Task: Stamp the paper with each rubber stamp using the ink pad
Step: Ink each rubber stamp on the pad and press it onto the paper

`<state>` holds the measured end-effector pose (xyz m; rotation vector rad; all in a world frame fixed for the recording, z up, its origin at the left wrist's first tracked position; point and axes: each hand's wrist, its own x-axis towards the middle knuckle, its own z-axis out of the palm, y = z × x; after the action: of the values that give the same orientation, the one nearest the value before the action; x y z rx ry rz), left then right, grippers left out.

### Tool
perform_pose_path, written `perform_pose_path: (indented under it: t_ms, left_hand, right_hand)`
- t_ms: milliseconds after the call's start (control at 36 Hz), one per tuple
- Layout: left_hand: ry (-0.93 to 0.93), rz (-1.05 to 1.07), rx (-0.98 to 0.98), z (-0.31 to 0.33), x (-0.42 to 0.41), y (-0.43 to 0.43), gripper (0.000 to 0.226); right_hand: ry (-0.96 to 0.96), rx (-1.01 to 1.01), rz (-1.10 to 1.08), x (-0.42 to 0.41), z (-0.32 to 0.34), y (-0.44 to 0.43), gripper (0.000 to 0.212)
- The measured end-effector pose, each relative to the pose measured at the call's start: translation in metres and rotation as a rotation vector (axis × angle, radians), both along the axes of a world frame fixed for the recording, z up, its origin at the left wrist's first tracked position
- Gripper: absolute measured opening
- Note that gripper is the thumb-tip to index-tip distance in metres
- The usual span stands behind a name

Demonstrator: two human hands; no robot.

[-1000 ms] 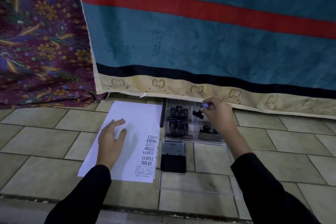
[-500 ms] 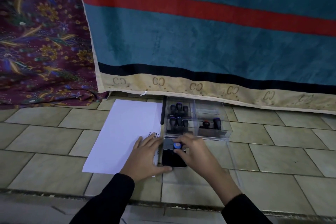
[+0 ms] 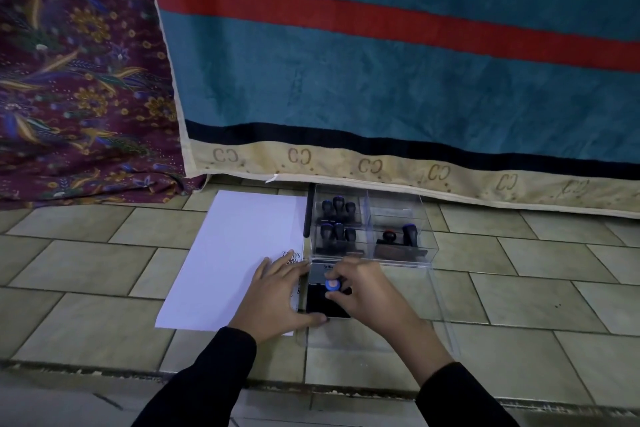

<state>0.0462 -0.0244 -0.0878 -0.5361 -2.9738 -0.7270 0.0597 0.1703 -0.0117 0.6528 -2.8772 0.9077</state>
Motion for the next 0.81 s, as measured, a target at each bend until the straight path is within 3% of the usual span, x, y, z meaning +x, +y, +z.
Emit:
perform_pose_path:
  t_ms: [417,556,667,806]
  left_hand:
    - [0.043,-0.017,0.022,0.002,-0.001,-0.007,0.106]
    - [0.07,0.223,0.225,0.005,-0.013,-0.038,0.077]
    - [0.068,0.386,0.124,0.002,-0.026,-0.062,0.055]
    - [0.015,0.387,-0.009,-0.007,-0.03,-0.075,0.054]
  right_hand:
    - [-0.023,0.064,-0.03,-0.002,-0.003,-0.003,0.012]
    - [-0.057,0.016,-0.04,-0.004,-0.006,0.0,0.016]
    - [-0.083,-0.196,-0.106,-0.018,0.003,-0.007,0.025]
    - [-0.016,-0.268,-0.132,-0.051,0.014,-0.032,0.022]
